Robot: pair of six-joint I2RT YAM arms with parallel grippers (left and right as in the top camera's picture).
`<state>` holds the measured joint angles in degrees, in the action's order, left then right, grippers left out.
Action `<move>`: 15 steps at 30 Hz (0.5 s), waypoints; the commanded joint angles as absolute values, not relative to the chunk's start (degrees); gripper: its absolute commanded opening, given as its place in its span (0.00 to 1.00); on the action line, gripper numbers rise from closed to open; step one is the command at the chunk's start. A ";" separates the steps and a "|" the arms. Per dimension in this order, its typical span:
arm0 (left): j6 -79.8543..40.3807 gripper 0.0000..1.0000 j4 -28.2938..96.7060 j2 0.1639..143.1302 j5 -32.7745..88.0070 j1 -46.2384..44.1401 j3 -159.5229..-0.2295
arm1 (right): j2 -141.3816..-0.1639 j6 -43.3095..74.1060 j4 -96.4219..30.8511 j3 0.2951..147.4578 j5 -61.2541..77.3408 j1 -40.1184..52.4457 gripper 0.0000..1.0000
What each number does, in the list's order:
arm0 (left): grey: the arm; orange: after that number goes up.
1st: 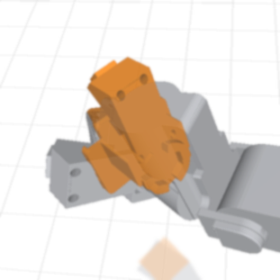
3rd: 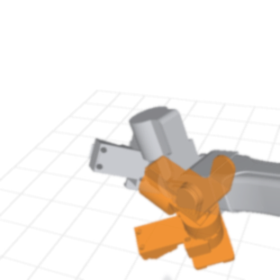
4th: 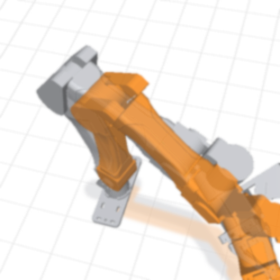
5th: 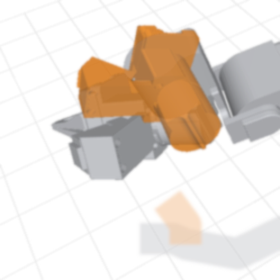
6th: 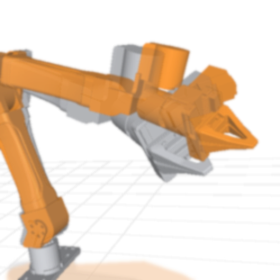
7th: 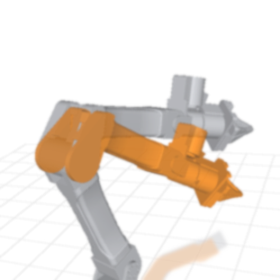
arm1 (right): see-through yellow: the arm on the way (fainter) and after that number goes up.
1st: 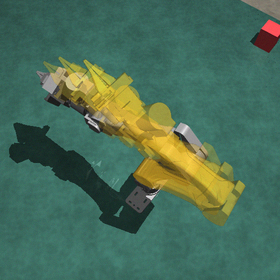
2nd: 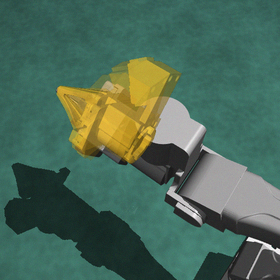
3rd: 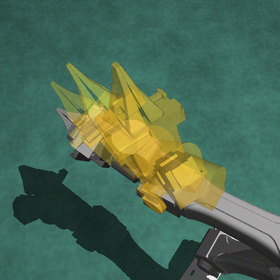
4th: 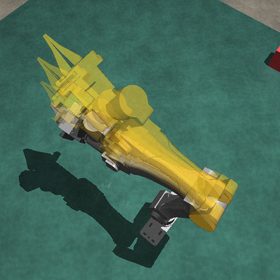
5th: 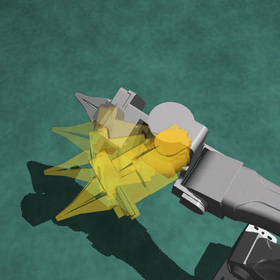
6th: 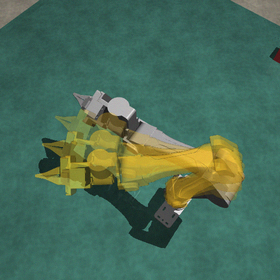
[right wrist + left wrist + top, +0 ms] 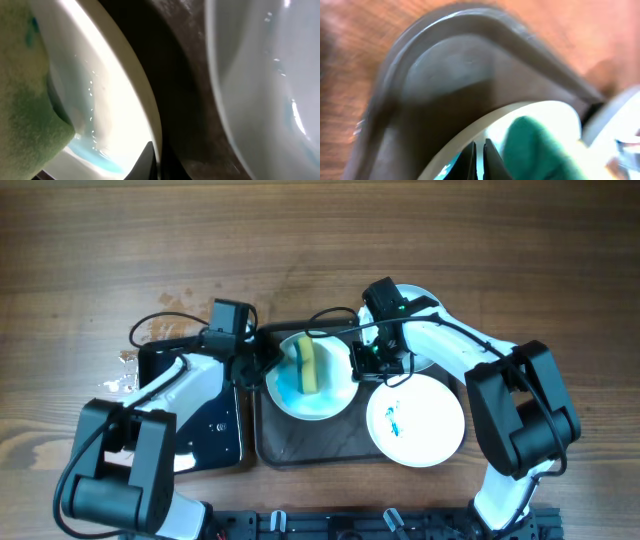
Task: Clean dirty plates on tray and stack at the side
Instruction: 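Scrub the left white plate with the sponge held in the left gripper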
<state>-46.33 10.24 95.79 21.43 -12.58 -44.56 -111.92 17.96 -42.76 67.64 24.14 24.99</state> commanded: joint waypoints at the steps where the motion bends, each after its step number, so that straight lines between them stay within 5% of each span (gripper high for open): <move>1: -45.21 0.04 5.04 92.66 30.11 -12.14 -44.01 | -112.95 16.53 -43.51 67.00 20.51 24.56 0.05; 15: -47.24 0.04 3.84 92.47 31.38 -23.94 -44.01 | -112.95 16.67 -43.53 67.00 20.56 24.56 0.05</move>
